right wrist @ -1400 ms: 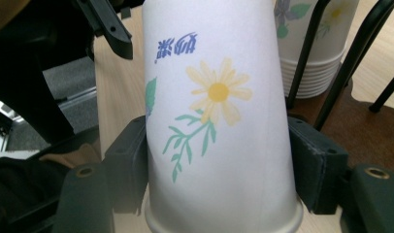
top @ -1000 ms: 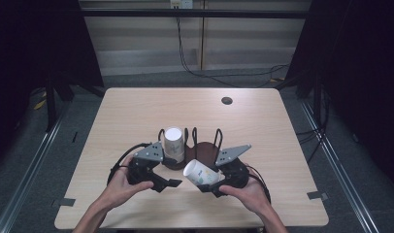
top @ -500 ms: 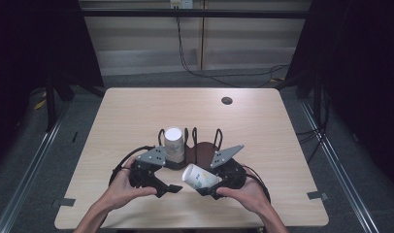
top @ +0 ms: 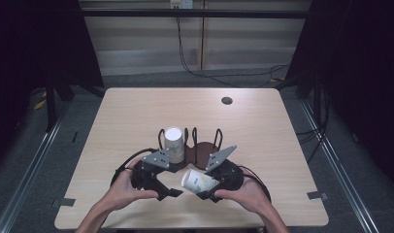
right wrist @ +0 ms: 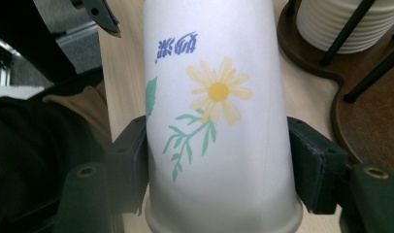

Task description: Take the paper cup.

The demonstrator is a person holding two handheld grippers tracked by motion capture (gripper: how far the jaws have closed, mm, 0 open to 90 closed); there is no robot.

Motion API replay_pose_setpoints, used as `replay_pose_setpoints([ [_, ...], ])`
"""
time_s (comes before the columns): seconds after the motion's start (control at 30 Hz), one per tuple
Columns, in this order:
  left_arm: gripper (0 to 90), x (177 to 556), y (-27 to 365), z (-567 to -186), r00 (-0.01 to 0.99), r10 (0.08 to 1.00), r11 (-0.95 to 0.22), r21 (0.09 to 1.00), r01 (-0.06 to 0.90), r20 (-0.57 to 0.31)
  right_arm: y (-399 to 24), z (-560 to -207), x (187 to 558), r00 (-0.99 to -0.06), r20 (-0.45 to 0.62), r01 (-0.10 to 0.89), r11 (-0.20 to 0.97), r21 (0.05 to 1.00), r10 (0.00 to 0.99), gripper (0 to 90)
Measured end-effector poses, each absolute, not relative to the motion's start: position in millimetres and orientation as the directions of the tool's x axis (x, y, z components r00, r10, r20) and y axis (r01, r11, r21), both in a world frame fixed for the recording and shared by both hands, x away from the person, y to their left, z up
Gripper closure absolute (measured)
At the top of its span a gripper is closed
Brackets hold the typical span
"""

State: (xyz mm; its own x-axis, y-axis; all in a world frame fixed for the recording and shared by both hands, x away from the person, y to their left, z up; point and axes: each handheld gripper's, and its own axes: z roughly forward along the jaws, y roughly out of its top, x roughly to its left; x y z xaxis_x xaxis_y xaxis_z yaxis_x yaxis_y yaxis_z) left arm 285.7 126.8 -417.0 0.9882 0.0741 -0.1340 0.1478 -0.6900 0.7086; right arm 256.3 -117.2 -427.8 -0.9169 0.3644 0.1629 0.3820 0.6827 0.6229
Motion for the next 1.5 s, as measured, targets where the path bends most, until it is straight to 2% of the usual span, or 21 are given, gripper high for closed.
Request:
replay_pose_setpoints([
  [0.07,22.2,283.6,124.7,-418.5,0.989,0.069,-0.691,0.709,0.141,-0.129,-115.3,-428.4,256.2,-0.921,0.154,0.373,0.700,0.608,0.357,32.4],
  [0.13,28.8,281.5,123.9,-418.2,0.994,0.058,-0.696,0.710,0.110,-0.097,-113.6,-428.0,255.5,-0.924,0.150,0.368,0.713,0.597,0.352,32.4],
  [0.4,32.2,279.6,120.3,-420.4,0.994,0.046,-0.701,0.706,0.103,-0.099,-106.3,-431.3,255.7,-0.930,0.163,0.360,0.736,0.573,0.328,32.4],
  [0.67,22.1,283.1,117.7,-422.8,0.986,0.049,-0.730,0.668,0.142,-0.156,-99.8,-436.0,256.0,-0.931,0.172,0.361,0.748,0.557,0.321,32.2],
  [0.8,20.6,282.5,114.7,-424.2,0.986,0.054,-0.740,0.656,0.146,-0.158,-97.2,-437.1,256.3,-0.935,0.170,0.351,0.758,0.549,0.310,32.2],
  [0.93,26.7,280.6,115.4,-422.8,0.988,0.033,-0.748,0.652,0.123,-0.149,-95.6,-436.7,255.5,-0.939,0.154,0.339,0.756,0.560,0.307,32.3],
  [1.1,26.8,280.0,112.5,-424.6,0.987,0.025,-0.758,0.642,0.121,-0.156,-92.8,-437.5,254.0,-0.941,0.159,0.334,0.760,0.558,0.297,32.3],
  [1.3,33.1,279.3,111.1,-427.4,0.984,0.002,-0.774,0.623,0.113,-0.176,-84.7,-436.6,250.0,-0.950,0.143,0.309,0.785,0.537,0.277,32.5],
  [1.5,33.6,278.2,111.5,-427.4,0.984,-0.008,-0.779,0.618,0.106,-0.180,-81.7,-437.0,248.4,-0.954,0.141,0.297,0.797,0.526,0.263,32.5],
])
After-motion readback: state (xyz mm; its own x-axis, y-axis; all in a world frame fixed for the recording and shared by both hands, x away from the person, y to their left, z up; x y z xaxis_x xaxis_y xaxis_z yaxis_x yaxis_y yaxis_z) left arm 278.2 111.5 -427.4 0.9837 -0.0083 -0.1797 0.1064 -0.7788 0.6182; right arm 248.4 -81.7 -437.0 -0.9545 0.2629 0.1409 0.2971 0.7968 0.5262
